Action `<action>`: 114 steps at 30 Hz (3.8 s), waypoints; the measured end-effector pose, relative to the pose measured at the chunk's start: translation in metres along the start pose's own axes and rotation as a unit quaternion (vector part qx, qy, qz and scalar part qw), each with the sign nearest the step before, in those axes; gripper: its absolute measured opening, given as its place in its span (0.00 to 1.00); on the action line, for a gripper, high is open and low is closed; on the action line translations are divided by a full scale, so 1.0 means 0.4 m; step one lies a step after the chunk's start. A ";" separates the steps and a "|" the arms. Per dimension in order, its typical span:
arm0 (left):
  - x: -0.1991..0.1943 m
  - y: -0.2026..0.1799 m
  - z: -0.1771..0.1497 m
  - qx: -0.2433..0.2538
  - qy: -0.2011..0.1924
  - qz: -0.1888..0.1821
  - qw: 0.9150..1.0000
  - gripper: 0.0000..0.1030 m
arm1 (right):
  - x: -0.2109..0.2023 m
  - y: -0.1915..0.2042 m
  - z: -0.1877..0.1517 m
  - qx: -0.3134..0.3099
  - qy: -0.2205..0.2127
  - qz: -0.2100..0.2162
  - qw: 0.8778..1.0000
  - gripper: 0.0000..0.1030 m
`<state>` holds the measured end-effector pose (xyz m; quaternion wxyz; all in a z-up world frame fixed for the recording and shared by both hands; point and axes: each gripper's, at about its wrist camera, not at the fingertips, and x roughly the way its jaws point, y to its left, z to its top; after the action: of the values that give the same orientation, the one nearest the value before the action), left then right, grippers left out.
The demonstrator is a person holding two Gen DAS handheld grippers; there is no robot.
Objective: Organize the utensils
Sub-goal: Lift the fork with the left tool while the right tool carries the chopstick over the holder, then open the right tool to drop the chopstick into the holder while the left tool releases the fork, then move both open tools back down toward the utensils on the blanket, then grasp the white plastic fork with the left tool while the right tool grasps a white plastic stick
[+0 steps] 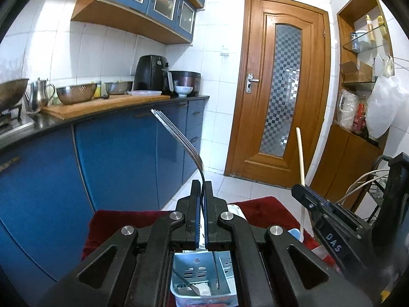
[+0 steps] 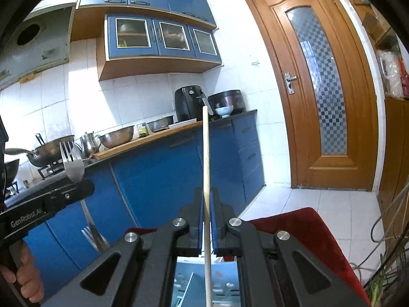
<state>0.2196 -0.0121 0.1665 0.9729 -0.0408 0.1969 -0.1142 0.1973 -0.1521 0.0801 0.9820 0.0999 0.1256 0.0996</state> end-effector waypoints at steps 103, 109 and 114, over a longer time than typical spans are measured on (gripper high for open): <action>-0.144 -0.062 -0.545 0.001 0.324 -0.034 0.946 0.34 | -0.363 -0.065 -0.349 0.053 0.253 0.004 0.966 0.40; -0.127 -0.054 -0.557 -0.006 0.321 -0.035 0.946 0.20 | -0.361 -0.071 -0.355 0.058 0.256 0.003 0.965 0.40; -0.137 -0.049 -0.549 -0.010 0.314 -0.035 0.949 0.19 | -0.359 -0.068 -0.354 0.057 0.259 0.005 0.964 0.40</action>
<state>0.0802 -0.0256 -0.0123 0.8567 -0.0197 0.4922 -0.1531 0.0281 -0.1855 -0.0278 0.9081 0.1274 0.3806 0.1192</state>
